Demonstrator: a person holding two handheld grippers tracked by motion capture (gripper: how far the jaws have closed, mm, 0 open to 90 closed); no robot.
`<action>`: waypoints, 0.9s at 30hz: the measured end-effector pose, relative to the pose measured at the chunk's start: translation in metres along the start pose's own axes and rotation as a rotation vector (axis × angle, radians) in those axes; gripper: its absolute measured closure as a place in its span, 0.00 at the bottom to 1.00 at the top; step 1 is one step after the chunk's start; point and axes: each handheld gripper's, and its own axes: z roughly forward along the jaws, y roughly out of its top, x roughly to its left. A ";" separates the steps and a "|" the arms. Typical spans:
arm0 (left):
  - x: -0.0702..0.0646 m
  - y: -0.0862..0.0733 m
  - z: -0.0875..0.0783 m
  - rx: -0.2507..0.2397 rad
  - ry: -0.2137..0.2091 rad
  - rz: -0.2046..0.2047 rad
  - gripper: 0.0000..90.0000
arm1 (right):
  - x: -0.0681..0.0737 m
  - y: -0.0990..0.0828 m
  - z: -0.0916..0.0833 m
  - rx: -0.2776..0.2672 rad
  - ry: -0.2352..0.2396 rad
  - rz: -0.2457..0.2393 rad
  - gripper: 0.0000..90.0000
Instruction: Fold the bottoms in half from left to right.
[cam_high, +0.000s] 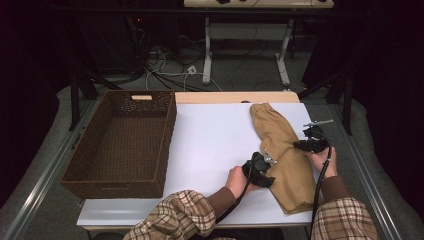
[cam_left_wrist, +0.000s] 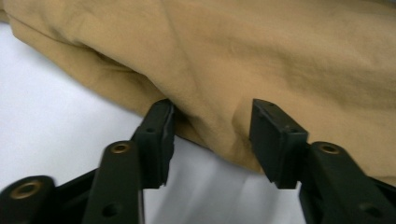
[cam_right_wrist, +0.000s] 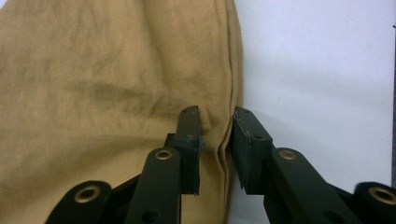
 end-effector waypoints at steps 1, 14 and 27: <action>0.001 0.000 0.000 -0.006 0.003 -0.002 0.62 | 0.000 0.000 0.000 0.000 0.000 0.001 0.84; 0.000 -0.002 0.003 -0.035 -0.035 0.008 0.94 | 0.002 0.000 0.001 -0.004 -0.004 -0.001 0.93; 0.001 -0.005 0.002 -0.064 -0.044 0.001 0.96 | 0.003 0.000 0.000 -0.013 -0.001 -0.003 0.98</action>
